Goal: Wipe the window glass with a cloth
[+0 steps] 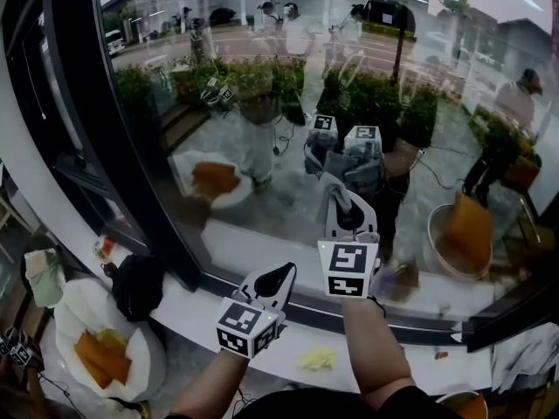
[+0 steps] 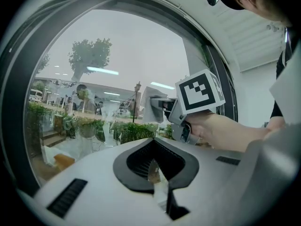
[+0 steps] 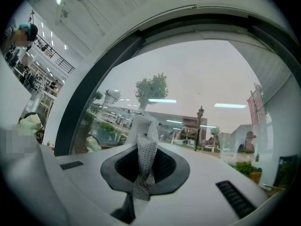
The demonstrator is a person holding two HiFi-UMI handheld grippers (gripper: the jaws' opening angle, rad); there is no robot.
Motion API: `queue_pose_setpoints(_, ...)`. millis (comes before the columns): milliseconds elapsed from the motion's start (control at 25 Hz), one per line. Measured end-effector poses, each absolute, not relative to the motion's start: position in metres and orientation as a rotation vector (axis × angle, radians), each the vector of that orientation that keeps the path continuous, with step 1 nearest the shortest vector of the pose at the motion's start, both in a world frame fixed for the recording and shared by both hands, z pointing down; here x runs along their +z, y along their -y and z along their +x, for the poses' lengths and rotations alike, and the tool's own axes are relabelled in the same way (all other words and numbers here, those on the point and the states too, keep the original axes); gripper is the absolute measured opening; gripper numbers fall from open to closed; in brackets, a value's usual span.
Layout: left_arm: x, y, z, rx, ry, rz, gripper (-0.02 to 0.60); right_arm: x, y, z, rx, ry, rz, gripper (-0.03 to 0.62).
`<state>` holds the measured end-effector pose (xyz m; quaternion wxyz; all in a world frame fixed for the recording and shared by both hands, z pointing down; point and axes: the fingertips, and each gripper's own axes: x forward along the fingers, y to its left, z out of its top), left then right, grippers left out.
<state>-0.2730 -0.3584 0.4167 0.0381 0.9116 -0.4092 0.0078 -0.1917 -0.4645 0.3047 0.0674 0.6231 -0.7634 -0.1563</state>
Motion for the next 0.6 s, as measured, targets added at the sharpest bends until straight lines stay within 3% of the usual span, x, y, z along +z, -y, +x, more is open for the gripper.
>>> queue_pose_setpoints(600,0.415,0.344,-0.264,0.009,1.214,2.818,0.008,0.309,0.456,-0.198,-0.438,2.31,1.826,0.041)
